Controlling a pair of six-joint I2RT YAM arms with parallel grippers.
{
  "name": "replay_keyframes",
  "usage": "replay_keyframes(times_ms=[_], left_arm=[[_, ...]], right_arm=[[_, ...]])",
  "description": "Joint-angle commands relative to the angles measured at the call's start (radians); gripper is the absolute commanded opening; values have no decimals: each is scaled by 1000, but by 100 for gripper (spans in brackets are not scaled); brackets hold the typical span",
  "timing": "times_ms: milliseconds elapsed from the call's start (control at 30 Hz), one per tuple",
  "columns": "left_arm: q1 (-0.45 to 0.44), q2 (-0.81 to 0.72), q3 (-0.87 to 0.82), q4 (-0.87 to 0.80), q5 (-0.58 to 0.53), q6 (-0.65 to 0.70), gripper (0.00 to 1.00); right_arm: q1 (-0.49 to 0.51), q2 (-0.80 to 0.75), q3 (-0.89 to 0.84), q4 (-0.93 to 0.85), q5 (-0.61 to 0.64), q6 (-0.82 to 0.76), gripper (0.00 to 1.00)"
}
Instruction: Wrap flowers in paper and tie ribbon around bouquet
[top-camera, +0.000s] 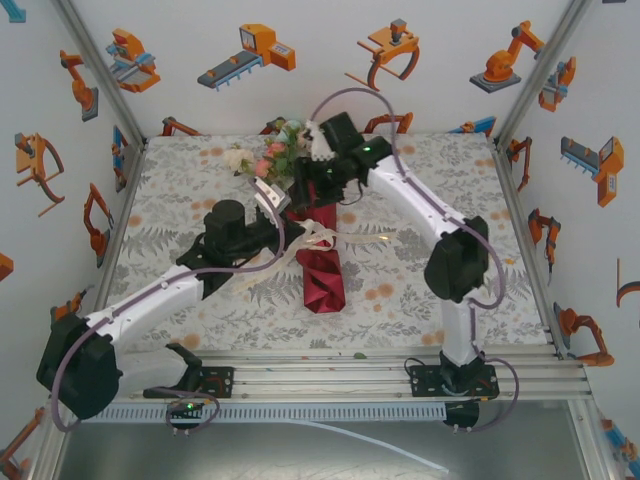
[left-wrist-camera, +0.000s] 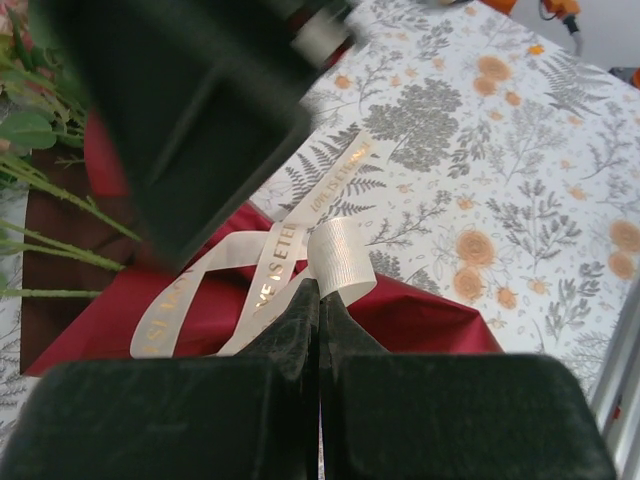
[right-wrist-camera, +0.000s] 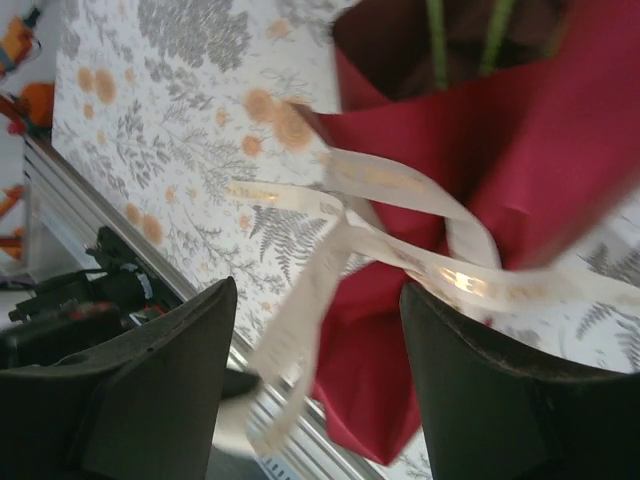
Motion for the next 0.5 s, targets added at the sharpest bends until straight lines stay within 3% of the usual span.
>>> replay_keyframes(times_ms=[0,167,467], left_arm=[[-3,62,49,44,-48,14,0],[-4,138,105,67,-37,4,0],[-5,170,128,77,5,-20,0]], right_arm=[[-107,-217,-189,165,-119,-4,62],[-120,-383,-443,298,-280,-65,63],[-94,-368,-552,480,-253,20,64]])
